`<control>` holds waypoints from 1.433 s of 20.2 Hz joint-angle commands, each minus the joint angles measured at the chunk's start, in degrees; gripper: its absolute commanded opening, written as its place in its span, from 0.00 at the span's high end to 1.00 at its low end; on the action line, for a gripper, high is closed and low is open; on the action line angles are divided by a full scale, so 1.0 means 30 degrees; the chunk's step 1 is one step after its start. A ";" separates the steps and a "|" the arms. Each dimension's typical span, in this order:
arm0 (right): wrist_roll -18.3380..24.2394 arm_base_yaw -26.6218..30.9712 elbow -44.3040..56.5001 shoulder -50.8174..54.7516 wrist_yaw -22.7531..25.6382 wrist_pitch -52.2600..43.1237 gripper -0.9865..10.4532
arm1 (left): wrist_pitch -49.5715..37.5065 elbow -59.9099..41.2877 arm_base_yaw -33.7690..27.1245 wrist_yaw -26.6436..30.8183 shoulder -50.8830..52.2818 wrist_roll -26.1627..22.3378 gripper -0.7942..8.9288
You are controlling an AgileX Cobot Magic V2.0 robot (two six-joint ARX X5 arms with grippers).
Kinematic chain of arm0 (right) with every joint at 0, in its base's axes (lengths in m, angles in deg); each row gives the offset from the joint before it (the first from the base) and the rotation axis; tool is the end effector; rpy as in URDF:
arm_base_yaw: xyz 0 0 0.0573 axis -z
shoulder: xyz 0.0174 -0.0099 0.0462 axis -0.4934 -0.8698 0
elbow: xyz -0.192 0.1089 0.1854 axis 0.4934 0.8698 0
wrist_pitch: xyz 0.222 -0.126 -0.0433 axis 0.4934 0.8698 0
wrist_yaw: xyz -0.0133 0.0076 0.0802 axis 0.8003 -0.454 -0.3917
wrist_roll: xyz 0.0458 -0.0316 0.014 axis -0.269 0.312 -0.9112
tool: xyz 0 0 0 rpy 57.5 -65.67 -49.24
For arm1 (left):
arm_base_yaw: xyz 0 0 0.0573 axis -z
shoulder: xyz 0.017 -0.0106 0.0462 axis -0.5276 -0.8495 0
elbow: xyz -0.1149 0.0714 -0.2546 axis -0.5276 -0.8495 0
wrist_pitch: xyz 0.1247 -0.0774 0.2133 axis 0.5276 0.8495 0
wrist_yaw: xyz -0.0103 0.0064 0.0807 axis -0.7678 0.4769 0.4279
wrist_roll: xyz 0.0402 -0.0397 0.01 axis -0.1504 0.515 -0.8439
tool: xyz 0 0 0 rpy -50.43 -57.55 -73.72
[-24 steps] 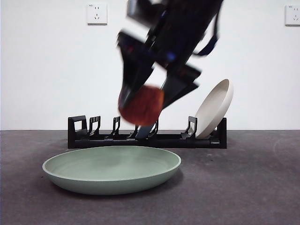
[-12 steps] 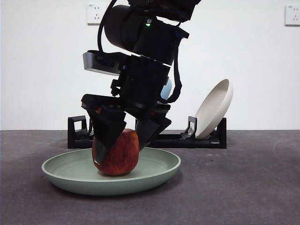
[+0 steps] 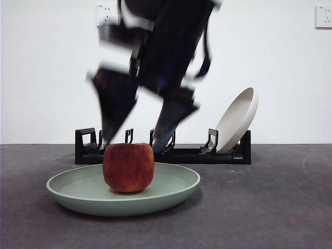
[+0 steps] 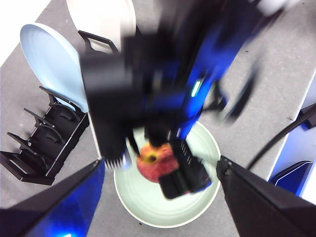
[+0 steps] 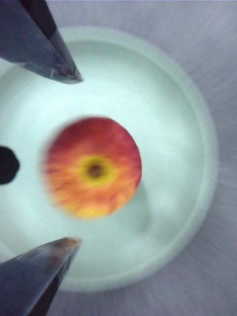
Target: Take the green plate from the plate rack,put the plate on the table,take the apple from the table,put the apple in the plate
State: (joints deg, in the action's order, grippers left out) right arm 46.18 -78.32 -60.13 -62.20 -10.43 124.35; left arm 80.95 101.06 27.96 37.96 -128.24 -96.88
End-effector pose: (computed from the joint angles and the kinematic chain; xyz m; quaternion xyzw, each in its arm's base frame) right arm 0.2539 0.2917 0.2443 -0.2406 0.4333 0.4014 0.7702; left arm 0.1121 -0.1722 0.4204 0.2996 0.2616 -0.3616 0.8432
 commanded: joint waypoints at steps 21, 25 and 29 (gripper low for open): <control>-0.2382 -0.0022 0.0015 1.4528 -0.0670 1.3573 0.92 | 0.1654 -0.0007 0.0015 -0.1778 0.0007 0.0619 0.93; -0.2433 -0.0029 0.0015 1.4644 -0.0670 1.3566 0.91 | 0.1654 -0.0007 0.0015 -0.1698 0.0007 0.0619 0.92; -0.2426 -0.0022 0.0015 1.4637 -0.0627 1.3573 0.91 | 0.1588 -0.0007 0.0015 -0.1698 0.0007 0.0619 0.92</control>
State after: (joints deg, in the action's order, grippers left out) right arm 39.38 -78.32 -60.19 -18.38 -12.33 165.25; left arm 85.97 101.06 27.96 32.84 -128.24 -95.40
